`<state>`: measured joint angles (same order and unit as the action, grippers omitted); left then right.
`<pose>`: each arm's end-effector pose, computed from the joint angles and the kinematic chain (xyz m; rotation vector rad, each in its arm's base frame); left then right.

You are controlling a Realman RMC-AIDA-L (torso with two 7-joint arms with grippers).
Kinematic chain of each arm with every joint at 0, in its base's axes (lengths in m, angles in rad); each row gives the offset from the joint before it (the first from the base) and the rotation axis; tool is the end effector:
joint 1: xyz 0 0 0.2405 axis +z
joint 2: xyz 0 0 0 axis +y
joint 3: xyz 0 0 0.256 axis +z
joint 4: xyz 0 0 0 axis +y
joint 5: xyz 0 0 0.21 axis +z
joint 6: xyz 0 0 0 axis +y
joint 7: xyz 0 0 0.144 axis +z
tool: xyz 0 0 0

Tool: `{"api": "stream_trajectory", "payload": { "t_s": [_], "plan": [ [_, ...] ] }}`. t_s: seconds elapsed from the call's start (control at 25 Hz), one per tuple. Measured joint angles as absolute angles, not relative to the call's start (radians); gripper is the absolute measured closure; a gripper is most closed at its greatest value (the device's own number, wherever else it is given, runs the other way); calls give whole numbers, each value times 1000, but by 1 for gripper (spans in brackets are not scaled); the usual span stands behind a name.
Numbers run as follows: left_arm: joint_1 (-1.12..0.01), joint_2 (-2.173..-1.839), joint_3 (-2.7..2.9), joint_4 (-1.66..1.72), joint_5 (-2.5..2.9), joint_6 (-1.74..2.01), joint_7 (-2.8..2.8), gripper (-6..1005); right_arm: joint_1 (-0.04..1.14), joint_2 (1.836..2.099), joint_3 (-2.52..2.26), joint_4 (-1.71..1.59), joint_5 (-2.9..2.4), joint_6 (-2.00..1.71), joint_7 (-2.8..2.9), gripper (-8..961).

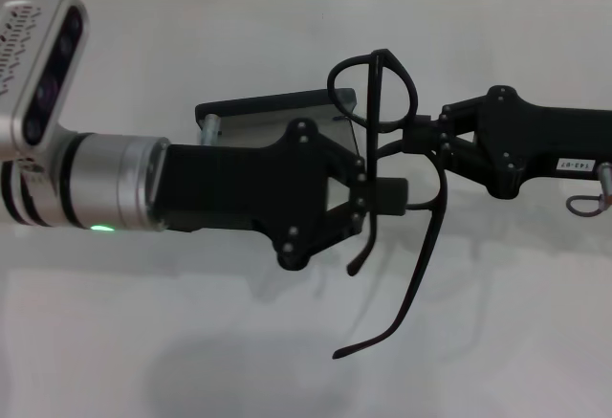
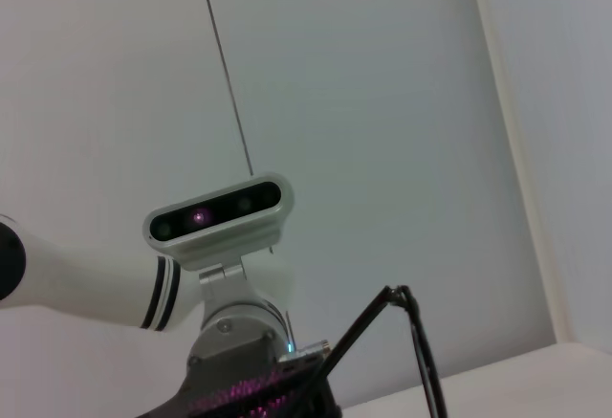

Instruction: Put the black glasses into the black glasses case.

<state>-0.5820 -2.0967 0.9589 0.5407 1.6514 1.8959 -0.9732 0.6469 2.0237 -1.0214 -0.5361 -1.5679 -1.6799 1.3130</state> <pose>-0.1853 0.2890 -0.0205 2.8372 -0.1508 1.2734 0.1827 0.3381 -0.0075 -2.8951 0.3209 1.1113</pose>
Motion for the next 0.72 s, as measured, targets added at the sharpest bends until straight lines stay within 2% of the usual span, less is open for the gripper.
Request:
{"api": "stream_trajectory", "payload": {
  "t_s": [0.72],
  "plan": [
    [-580,-2102,1135,488,1465,1771,-917,998,649,2027,-1025,-476,-1518,-1718,1313,904]
  ]
}}
